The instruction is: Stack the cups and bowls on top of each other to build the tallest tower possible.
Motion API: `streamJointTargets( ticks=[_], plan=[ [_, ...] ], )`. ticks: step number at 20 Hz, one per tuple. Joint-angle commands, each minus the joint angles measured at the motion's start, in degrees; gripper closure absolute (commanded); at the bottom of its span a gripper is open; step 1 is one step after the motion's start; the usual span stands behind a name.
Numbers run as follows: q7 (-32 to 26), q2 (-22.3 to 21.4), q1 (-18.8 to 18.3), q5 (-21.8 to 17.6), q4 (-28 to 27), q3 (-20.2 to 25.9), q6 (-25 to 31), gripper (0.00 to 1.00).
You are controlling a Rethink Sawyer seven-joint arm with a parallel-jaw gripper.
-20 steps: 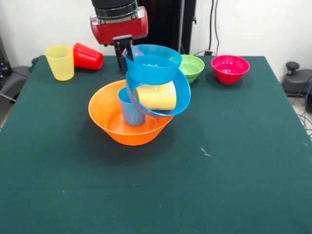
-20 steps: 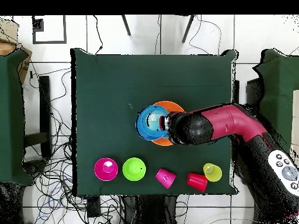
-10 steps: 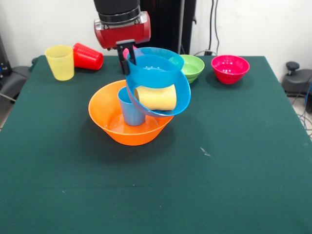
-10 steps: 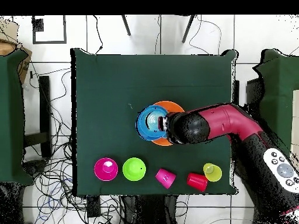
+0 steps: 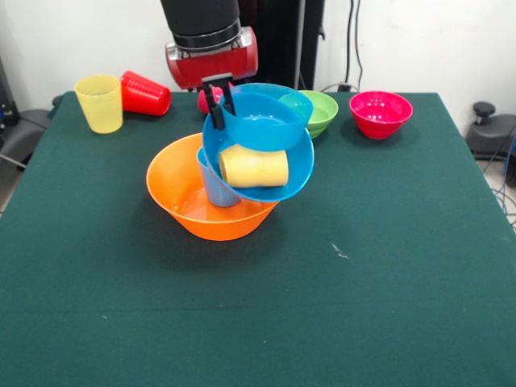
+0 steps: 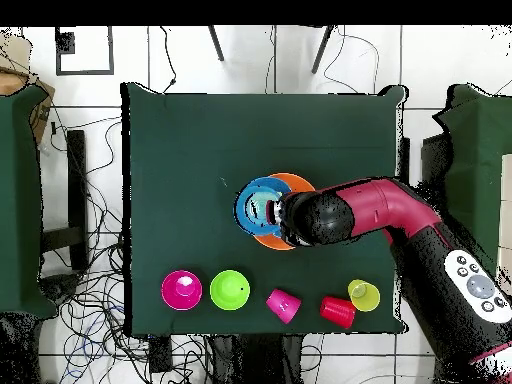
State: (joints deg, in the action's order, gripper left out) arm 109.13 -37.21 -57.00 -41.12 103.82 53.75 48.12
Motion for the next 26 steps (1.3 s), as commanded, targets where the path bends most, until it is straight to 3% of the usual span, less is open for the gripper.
streamJointTargets(
  ticks=[1,26],
  plan=[
    [-12.9,1.5,2.0,-5.0,-2.8,-4.0,2.4,1.0],
    [-13.8,0.9,-1.4,-1.7,1.3,-0.5,1.0,1.0]
  ],
)
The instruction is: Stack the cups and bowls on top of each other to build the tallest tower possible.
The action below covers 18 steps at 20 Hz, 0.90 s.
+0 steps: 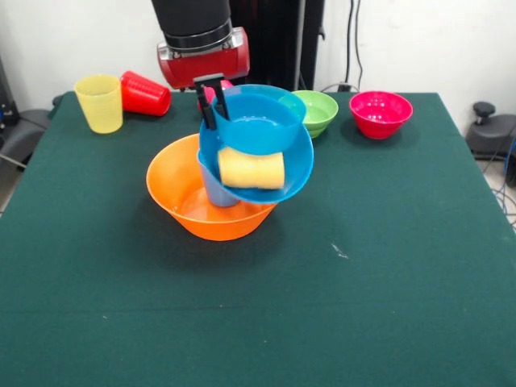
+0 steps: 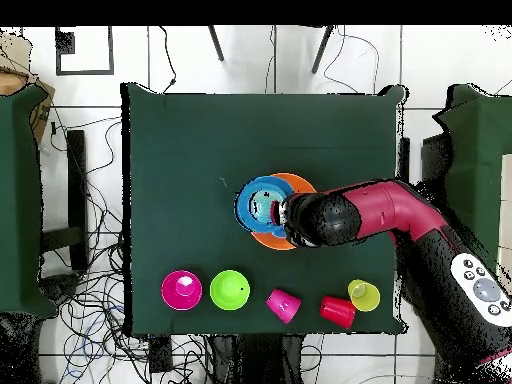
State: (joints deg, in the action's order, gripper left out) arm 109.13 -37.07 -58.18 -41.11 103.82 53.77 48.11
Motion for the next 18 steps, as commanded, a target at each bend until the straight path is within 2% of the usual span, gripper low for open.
streamJointTargets(
  ticks=[1,9,18],
  plan=[
    [-13.7,0.6,-0.3,-1.8,1.6,-0.4,1.0,1.0],
    [-12.2,0.2,-1.0,-3.4,4.2,-1.3,-0.5,1.0],
    [-9.2,-0.1,0.3,-5.4,4.9,-3.0,-2.0,1.0]
  ],
)
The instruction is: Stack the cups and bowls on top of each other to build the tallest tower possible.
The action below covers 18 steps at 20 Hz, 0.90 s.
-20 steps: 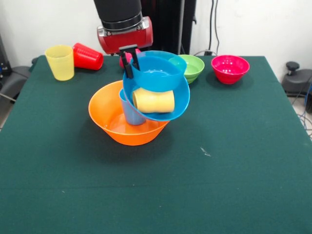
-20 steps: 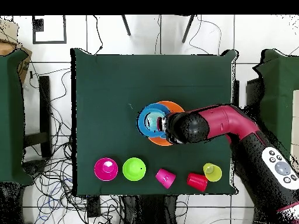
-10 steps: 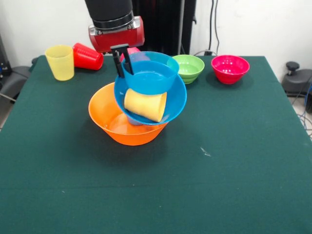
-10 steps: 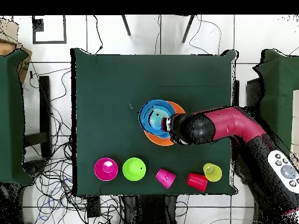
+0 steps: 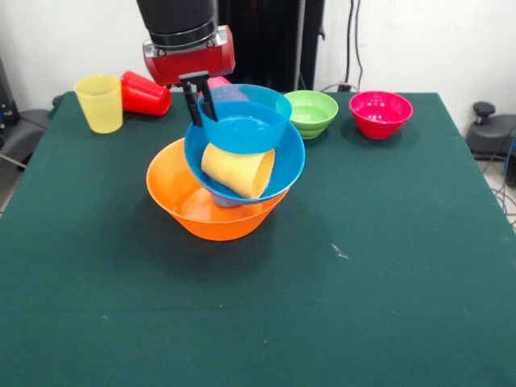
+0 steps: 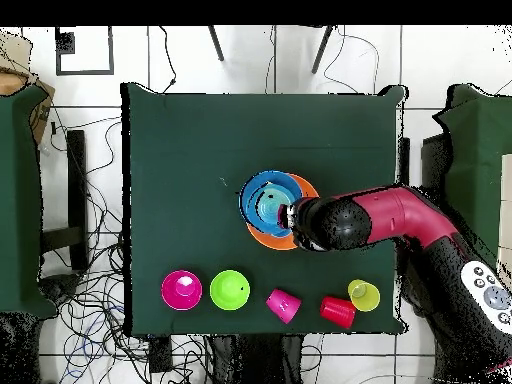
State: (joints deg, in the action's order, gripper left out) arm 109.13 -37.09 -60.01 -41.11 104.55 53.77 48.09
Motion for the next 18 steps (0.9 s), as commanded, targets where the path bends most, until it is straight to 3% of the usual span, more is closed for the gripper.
streamJointTargets(
  ticks=[1,18],
  plan=[
    [-8.8,-0.3,2.3,-5.6,4.2,-3.2,-2.0,1.0],
    [-8.3,-0.3,2.1,-5.3,5.4,-3.4,-3.3,1.0]
  ],
)
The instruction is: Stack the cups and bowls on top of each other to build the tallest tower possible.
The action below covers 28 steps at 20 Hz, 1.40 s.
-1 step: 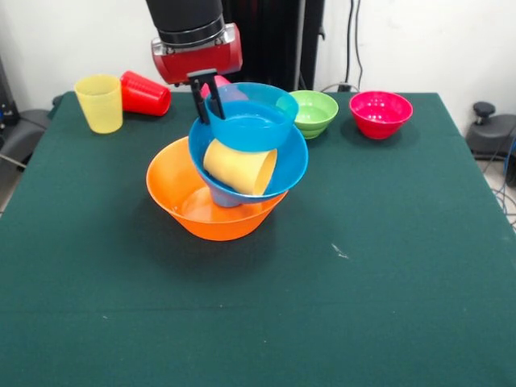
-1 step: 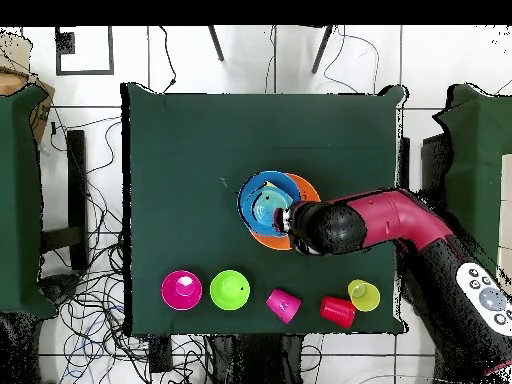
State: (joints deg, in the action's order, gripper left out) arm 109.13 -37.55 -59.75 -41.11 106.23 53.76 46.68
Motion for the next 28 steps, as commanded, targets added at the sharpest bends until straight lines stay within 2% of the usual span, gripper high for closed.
streamJointTargets(
  ticks=[1,15,16,28],
  plan=[
    [-8.4,0.2,1.8,-5.2,3.7,-3.3,-1.8,1.0],
    [-8.5,0.1,1.3,-4.4,3.6,-3.0,-1.7,1.0],
    [-8.4,0.1,1.3,-4.4,3.7,-3.0,-1.7,0.0],
    [-8.6,0.2,1.2,-4.2,3.8,-2.8,-1.7,0.0]
  ],
)
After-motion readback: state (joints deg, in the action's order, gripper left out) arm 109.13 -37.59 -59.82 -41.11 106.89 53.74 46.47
